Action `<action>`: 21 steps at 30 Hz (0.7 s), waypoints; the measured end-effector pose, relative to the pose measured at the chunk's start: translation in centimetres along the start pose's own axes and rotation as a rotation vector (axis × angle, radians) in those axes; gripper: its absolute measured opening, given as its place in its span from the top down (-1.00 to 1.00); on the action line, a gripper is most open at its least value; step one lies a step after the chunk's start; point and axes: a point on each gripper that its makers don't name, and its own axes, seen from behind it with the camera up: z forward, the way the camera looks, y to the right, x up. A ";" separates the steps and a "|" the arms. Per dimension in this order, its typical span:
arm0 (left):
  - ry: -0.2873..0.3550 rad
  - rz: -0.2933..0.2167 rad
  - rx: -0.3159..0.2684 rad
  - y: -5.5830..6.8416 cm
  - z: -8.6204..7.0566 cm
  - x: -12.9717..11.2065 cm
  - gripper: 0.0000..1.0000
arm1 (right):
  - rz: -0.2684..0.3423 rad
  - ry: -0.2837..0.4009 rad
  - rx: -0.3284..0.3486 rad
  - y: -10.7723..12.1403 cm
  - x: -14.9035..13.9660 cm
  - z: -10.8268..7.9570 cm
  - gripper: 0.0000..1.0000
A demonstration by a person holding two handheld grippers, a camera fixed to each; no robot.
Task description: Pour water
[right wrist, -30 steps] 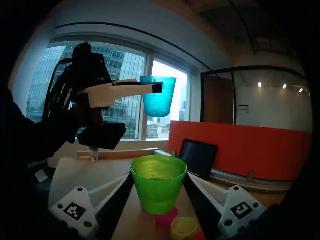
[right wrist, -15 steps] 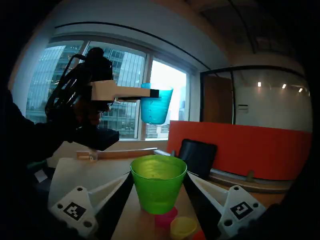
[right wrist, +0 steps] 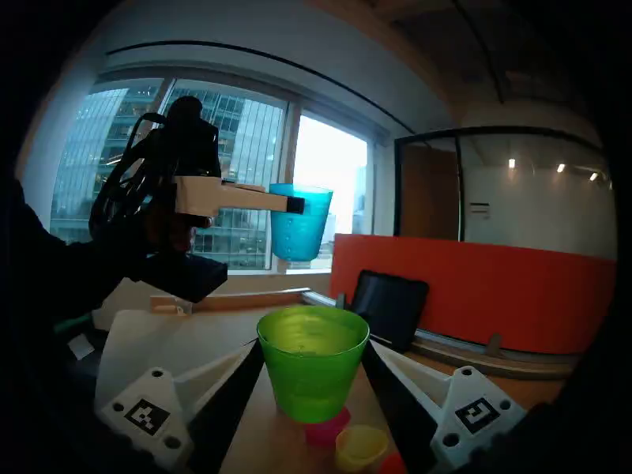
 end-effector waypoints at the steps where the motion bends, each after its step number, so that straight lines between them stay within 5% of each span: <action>1: -0.004 0.000 0.002 -0.1 -0.1 -0.4 -0.74 | 0.001 -0.004 -0.003 0.2 -0.1 -0.1 -0.79; 12: -0.057 -0.023 0.029 -0.4 -1.2 -5.8 -0.74 | 0.021 -0.041 -0.049 3.1 -0.6 -2.1 -0.79; 21: -0.084 -0.022 0.028 0.5 -2.2 -9.3 -0.74 | 0.016 -0.084 -0.087 5.0 -1.7 -3.8 -0.79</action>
